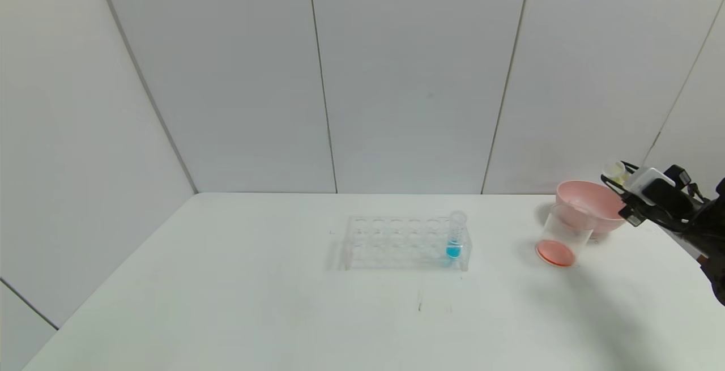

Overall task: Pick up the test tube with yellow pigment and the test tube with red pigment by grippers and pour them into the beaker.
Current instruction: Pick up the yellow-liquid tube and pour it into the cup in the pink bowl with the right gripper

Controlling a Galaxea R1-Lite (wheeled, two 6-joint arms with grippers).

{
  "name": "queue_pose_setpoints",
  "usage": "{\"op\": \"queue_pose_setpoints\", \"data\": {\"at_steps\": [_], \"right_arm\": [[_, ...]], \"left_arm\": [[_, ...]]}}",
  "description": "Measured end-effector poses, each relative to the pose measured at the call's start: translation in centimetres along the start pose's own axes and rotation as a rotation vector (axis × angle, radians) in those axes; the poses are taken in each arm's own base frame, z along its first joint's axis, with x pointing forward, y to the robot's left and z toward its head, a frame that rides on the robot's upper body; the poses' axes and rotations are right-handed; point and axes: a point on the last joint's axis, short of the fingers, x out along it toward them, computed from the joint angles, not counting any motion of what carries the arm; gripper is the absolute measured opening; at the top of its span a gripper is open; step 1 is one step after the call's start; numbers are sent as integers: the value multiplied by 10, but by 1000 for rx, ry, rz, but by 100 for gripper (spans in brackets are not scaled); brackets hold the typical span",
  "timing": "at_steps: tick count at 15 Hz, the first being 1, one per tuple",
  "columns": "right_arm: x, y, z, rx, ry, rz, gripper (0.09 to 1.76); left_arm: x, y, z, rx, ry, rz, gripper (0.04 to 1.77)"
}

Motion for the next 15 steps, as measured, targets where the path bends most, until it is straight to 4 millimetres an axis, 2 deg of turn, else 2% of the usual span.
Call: {"op": "queue_pose_setpoints", "data": {"at_steps": [6, 15], "right_arm": [[-8, -4, -8, -151, -32, 27, 52], [-6, 4, -1, -294, -54, 51, 52]], "left_arm": [[0, 0, 0, 0, 0, 0, 176], [0, 0, 0, 0, 0, 0, 176]]}}
